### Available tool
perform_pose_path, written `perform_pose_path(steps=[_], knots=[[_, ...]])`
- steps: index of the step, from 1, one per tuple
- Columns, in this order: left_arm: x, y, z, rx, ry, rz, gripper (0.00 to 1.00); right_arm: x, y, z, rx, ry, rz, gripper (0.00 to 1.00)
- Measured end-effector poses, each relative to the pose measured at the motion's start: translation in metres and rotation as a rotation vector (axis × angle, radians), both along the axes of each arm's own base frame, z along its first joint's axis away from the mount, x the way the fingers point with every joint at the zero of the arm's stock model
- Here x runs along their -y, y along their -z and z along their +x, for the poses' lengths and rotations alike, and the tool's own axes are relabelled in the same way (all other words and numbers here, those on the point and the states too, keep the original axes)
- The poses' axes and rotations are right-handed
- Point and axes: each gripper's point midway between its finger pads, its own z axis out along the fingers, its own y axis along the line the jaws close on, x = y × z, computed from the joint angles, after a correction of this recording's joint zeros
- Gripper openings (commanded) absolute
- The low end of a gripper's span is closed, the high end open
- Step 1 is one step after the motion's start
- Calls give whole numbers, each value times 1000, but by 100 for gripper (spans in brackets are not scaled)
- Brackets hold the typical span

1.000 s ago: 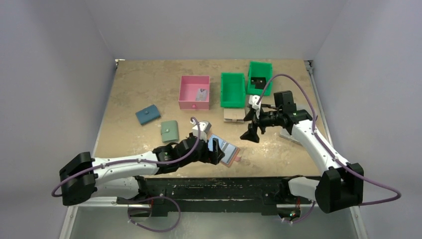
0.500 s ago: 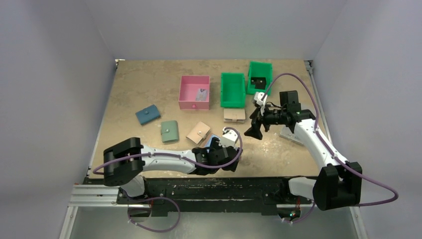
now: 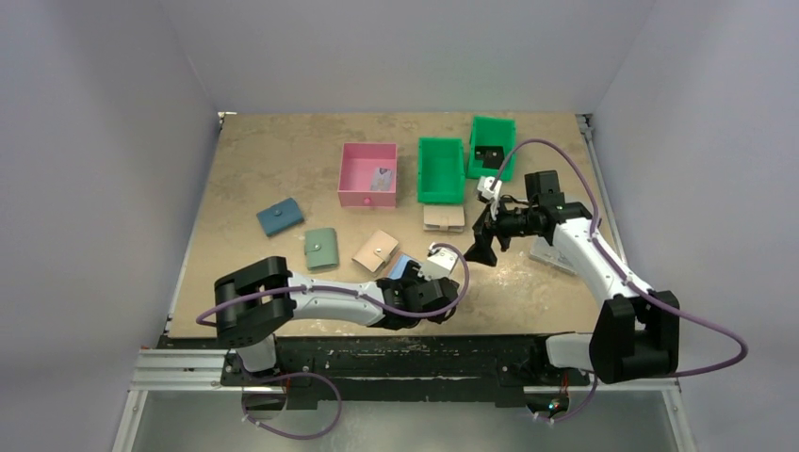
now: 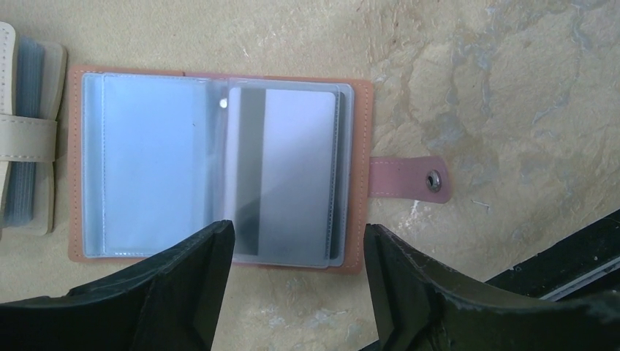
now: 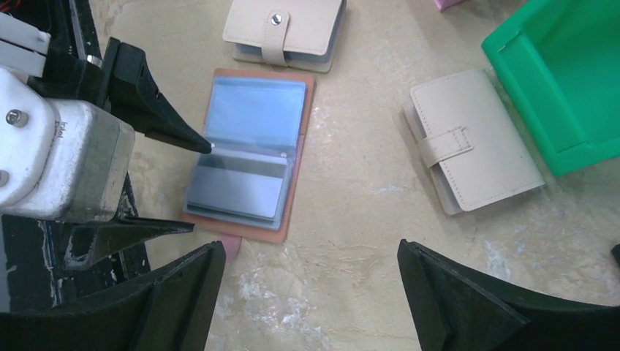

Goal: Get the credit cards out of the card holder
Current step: Remove the credit card from the card holder.

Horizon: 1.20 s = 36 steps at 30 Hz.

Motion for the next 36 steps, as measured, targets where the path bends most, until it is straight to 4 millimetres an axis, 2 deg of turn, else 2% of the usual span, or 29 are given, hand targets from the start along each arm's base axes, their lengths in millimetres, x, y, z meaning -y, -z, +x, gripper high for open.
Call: perform_pose_path(steps=[7,36], knots=[[-5,1,10,-10,-19,2,65,1,11,-3,-62,-17,-19,99],[-8,14,18,-88,3,-47,62,2,13,-8,-74,-26,-25,99]])
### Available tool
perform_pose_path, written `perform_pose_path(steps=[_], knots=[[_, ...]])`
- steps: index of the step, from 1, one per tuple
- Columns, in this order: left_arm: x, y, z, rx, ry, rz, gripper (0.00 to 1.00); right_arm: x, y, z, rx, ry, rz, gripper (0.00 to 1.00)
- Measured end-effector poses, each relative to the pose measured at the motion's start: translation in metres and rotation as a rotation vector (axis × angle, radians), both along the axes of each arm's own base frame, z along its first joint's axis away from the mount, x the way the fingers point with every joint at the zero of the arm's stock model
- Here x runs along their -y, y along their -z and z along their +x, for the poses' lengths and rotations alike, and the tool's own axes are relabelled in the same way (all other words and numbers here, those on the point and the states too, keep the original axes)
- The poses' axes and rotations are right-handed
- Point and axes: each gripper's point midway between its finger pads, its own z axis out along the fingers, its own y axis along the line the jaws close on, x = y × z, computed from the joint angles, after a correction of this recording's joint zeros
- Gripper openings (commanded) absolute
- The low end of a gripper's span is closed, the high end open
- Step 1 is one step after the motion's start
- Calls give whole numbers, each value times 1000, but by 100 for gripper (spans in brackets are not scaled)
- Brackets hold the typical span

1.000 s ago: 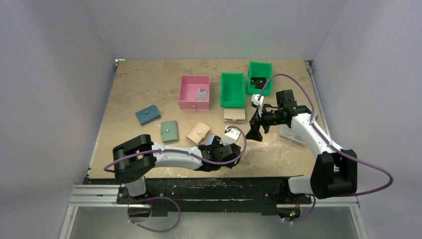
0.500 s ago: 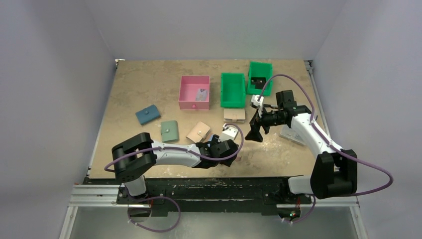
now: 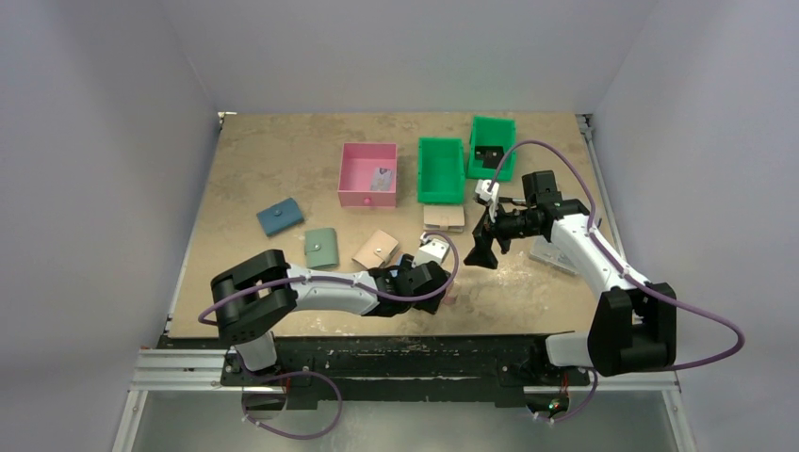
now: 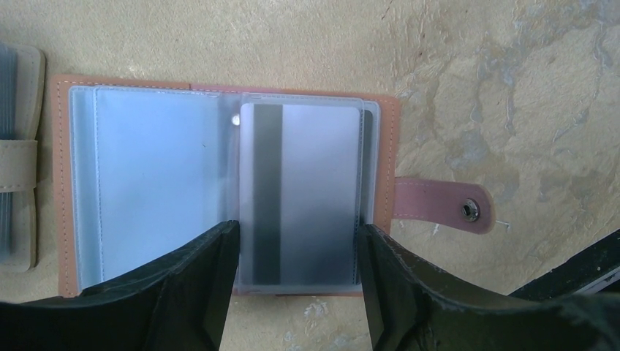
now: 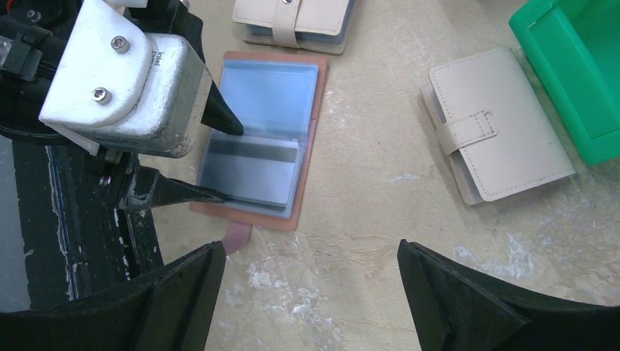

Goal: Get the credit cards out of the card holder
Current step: Remove the credit card from the card holder.

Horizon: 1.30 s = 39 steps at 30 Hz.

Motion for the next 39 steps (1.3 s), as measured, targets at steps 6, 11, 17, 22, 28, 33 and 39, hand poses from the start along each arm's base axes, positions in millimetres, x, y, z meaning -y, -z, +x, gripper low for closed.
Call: perform_pose_path(steps=[6,11,17,22,28,33,39], knots=[[0,1,1,-4,0,-22,53,0,0,0,-2,0,0,99],[-1,1,2,-9,-4,-45,41,0,0,0,-2,0,0,99],[-8,2,6,-29,-11,-107,32,0,0,-1,-4,0,-1,99],[-19,2,9,-74,-32,-213,26,0,1,-1,-9,-1,0,99],[-22,2,7,-114,-24,-293,18,-1,12,-2,-61,-4,-2,99],[-21,2,6,-138,-24,-339,5,-6,26,-9,-135,-27,-9,99],[-24,3,6,-157,-44,-385,0,-37,36,-25,-158,-123,-46,98]])
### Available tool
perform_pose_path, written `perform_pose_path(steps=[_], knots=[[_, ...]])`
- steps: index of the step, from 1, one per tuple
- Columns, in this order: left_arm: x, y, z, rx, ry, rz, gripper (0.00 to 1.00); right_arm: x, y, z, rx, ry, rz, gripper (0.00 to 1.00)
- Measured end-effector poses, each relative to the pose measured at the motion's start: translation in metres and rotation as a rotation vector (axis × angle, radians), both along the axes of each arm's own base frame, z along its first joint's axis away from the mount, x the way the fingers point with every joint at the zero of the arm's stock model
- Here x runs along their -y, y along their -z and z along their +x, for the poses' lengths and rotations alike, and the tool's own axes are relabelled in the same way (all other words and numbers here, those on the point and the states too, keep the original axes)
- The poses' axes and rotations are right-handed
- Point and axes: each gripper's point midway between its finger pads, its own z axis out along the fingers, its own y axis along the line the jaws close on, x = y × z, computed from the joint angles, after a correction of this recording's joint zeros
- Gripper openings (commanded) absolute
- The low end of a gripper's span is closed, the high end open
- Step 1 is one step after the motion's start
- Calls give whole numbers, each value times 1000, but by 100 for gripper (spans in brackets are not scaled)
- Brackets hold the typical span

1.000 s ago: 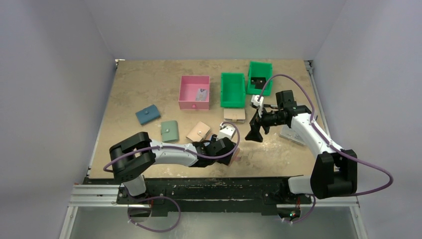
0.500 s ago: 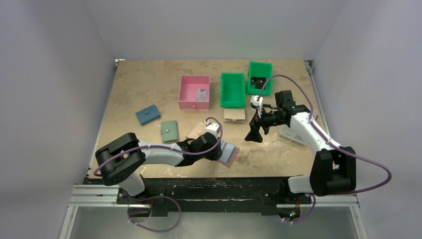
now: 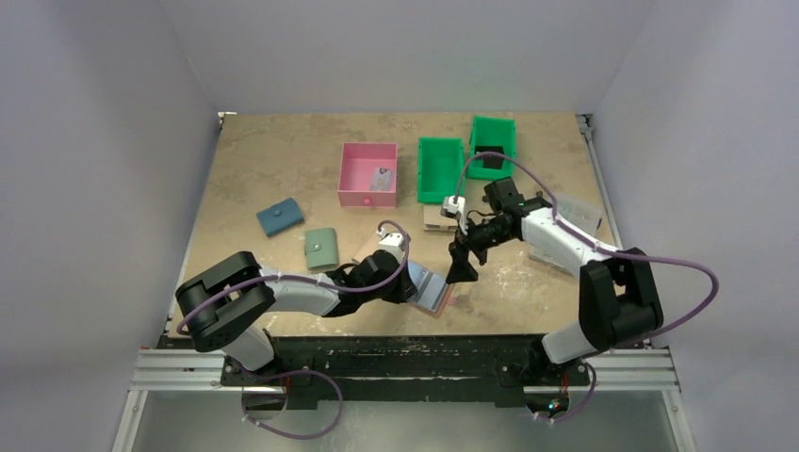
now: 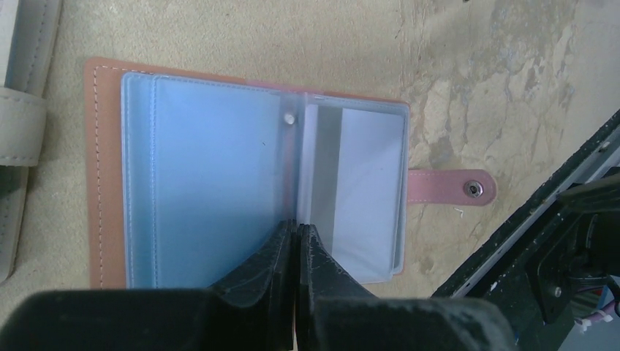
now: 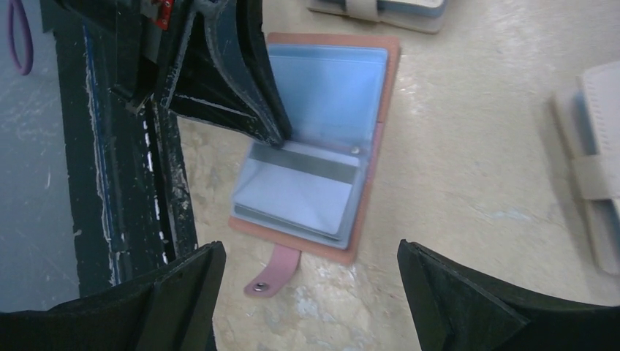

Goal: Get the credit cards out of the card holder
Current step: Remove the credit card from the card holder.

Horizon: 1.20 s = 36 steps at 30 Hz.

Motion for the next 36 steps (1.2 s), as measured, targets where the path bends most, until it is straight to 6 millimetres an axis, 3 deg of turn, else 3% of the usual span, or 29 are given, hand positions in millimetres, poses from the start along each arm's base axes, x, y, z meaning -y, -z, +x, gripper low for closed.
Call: perform_pose_path(steps=[4,11,17,26,36], knots=[[-4,2,-1,-17,-20,-30,0,-13,16,-9,-69,-24,-28,90],[-6,3,-1,-39,-45,-85,0,-15,49,-11,-159,-17,-131,66],[-7,4,-1,-47,-48,-103,0,-13,53,-5,-127,-8,-176,63],[-8,4,-1,-57,-51,-138,0,-17,61,-7,-57,-55,-259,45],[-7,5,-2,-66,-41,-154,0,-15,63,-9,-29,-95,-283,45]])
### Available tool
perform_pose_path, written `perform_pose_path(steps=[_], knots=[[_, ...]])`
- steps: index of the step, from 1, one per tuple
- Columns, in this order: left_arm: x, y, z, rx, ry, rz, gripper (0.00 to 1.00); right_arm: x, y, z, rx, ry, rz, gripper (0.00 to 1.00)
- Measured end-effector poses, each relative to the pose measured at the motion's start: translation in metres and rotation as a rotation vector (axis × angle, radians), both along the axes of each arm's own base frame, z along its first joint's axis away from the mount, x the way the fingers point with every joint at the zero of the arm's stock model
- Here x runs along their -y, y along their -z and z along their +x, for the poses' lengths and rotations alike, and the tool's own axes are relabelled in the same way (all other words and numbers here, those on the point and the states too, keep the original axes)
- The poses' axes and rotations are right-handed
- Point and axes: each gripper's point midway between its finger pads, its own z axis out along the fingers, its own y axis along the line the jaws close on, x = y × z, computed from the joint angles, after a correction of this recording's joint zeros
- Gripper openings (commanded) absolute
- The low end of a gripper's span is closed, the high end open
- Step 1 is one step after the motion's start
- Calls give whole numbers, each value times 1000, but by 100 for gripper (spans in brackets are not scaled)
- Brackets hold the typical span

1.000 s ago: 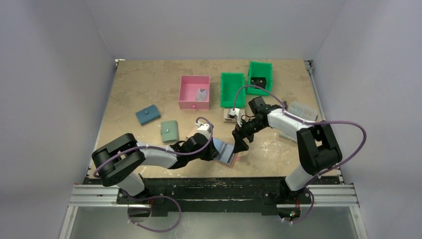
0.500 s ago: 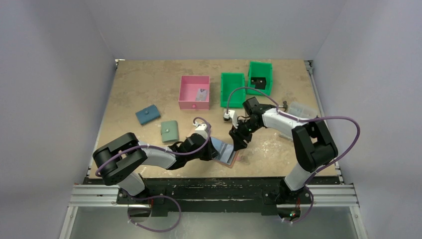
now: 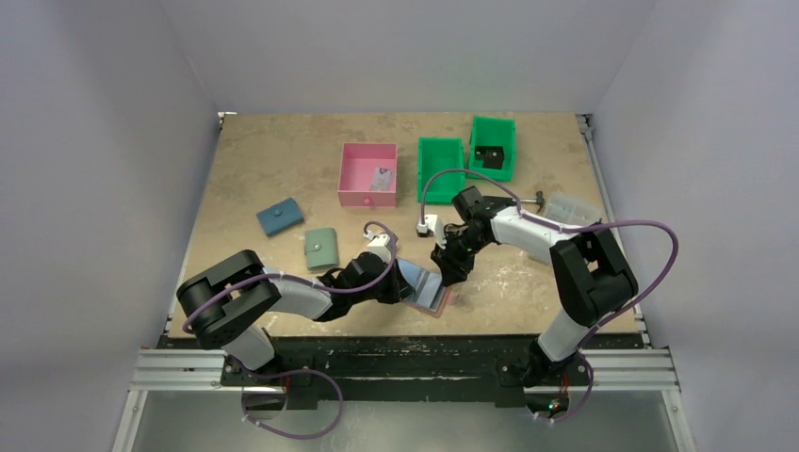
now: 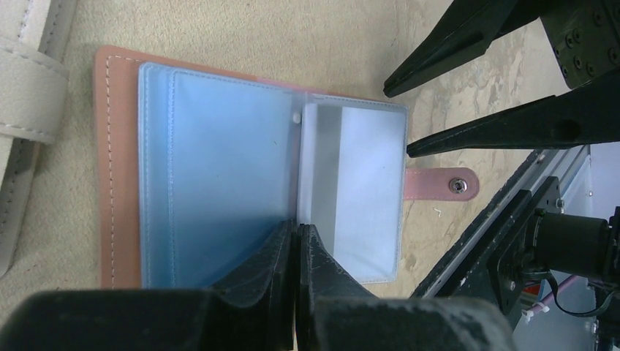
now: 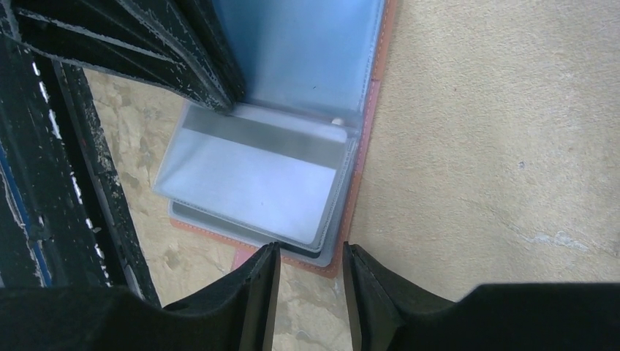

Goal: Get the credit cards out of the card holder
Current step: Remove the credit card from the card holder.

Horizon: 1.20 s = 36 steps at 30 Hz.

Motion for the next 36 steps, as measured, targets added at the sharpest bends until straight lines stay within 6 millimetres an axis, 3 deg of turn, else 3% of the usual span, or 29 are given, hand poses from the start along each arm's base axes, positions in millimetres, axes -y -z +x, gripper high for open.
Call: perform_pose_path(steps=[7,20,33,36], knots=[[0,0,0,-5,6,-8,0,0,0,1,16,-19,-6,44],[0,0,-2,-13,4,-30,0,-8,1,4,36,8,-24,33],[5,-4,-10,-31,43,-75,32,-26,-12,7,17,29,58,33],[6,-6,-12,-38,50,-97,44,-30,-13,6,8,25,75,33]])
